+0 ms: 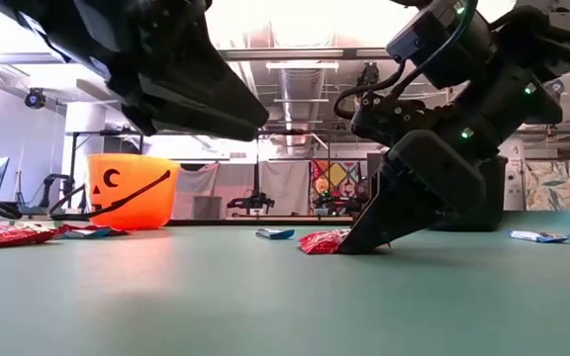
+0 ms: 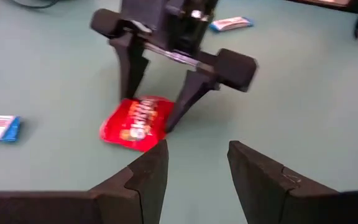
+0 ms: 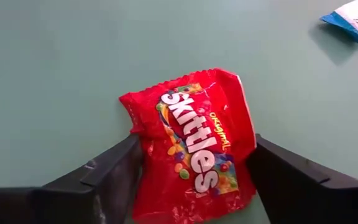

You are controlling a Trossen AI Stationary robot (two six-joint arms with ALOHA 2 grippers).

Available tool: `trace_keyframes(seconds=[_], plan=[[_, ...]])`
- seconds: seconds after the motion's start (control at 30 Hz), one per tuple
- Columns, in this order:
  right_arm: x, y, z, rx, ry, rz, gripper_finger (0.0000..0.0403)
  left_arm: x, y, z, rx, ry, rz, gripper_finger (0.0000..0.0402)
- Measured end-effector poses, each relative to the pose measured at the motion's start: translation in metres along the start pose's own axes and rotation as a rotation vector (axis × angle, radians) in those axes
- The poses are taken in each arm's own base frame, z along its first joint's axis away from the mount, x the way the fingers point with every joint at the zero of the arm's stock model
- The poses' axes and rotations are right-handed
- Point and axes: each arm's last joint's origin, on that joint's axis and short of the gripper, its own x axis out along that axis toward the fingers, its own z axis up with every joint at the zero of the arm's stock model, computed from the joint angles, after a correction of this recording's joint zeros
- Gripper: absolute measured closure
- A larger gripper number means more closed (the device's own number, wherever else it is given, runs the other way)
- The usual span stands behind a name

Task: Sort candy by brand, put in halloween buckets
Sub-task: Put the red candy into the black bucket

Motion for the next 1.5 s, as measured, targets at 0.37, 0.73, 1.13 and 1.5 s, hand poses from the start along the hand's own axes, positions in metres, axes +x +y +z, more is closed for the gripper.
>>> trace_keyframes(seconds=[0.37, 0.73, 1.13, 1.5], plan=[[0.008, 0.0, -0.006, -0.032, -0.01, -0.025, 0.0262, -0.041, 0.001, 0.048, 0.065, 0.073, 0.023, 0.0247], [-0.05, -0.018, 0.021, -0.05, 0.094, -0.07, 0.0367, -0.101, 0.021, 0.088, 0.136, 0.585, 0.229, 0.0247], [-0.231, -0.104, 0.078, 0.022, 0.035, -0.746, 0.0374, -0.124, 0.062, 0.046, 0.102, 0.909, 0.472, 0.0247], [-0.279, -0.216, 0.083, 0.541, 0.061, -0.914, 0.0374, -0.116, 0.101, -0.018, 0.146, 0.954, 0.728, 0.0247]])
